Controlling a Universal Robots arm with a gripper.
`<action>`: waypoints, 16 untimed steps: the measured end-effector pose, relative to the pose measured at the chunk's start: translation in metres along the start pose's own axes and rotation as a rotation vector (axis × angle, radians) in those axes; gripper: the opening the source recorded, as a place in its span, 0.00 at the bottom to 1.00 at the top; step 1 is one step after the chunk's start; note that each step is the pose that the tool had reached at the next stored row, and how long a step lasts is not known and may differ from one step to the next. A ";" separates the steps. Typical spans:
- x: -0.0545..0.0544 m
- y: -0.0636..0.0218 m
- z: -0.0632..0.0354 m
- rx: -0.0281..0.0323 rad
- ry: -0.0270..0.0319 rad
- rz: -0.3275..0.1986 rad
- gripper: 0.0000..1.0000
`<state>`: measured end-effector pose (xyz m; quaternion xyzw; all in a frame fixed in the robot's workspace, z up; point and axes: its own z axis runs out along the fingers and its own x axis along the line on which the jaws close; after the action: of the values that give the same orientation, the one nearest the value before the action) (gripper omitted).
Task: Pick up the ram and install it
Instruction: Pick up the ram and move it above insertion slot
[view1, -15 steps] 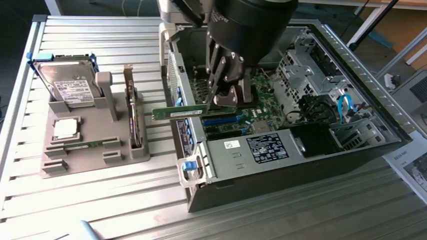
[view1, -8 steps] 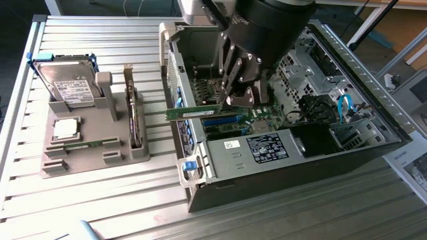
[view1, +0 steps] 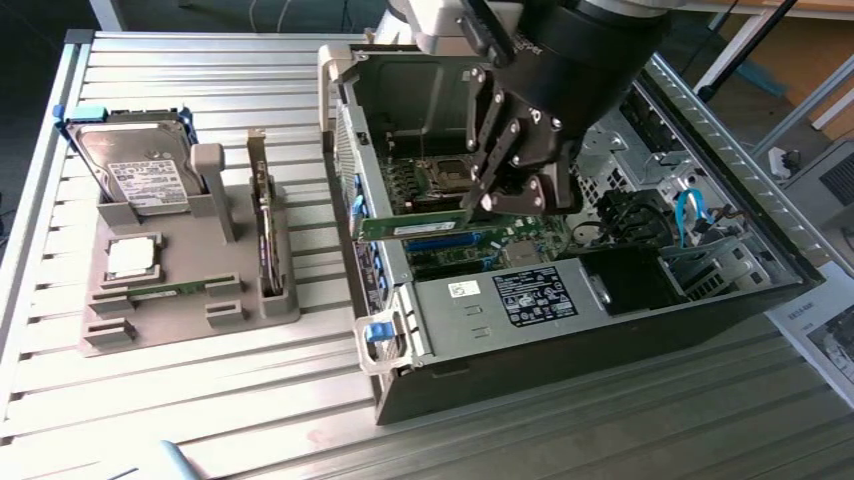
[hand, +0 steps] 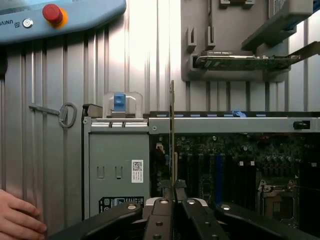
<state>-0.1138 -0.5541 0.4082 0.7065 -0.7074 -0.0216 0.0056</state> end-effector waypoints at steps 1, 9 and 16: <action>0.000 -0.0026 -0.0001 -0.0001 0.0000 0.000 0.12; 0.005 -0.0299 -0.0013 0.0000 0.0000 -0.001 0.12; 0.009 -0.0509 -0.0022 -0.0001 0.0001 -0.001 0.12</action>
<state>-0.0628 -0.5628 0.4083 0.7069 -0.7069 -0.0216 0.0056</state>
